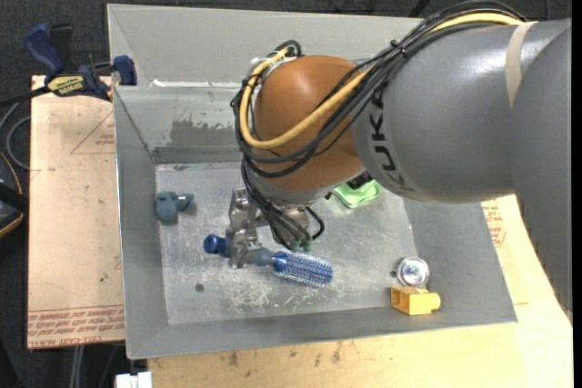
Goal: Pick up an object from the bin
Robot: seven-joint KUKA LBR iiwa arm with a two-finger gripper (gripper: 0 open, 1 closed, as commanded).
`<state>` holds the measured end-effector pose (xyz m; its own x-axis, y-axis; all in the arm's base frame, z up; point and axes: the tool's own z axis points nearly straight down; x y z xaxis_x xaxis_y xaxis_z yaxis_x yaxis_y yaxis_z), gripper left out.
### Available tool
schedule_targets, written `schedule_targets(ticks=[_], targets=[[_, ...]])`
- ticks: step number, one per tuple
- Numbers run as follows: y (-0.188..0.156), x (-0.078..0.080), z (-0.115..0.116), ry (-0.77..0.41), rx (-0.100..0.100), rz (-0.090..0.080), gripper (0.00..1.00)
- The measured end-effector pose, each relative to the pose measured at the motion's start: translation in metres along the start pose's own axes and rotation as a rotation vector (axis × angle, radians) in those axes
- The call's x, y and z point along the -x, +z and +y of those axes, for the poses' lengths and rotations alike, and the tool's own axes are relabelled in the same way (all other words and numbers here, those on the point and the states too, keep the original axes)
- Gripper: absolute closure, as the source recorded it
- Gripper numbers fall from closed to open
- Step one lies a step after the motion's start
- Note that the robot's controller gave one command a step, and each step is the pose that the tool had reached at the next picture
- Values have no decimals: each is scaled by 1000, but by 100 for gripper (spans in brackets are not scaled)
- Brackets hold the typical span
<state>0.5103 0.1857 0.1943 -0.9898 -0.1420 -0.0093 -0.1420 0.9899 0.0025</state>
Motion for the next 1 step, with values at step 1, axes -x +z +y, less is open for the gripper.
schedule_targets(ticks=[1], targets=[[-104, 4, -1, 17, 0, -1, 100]])
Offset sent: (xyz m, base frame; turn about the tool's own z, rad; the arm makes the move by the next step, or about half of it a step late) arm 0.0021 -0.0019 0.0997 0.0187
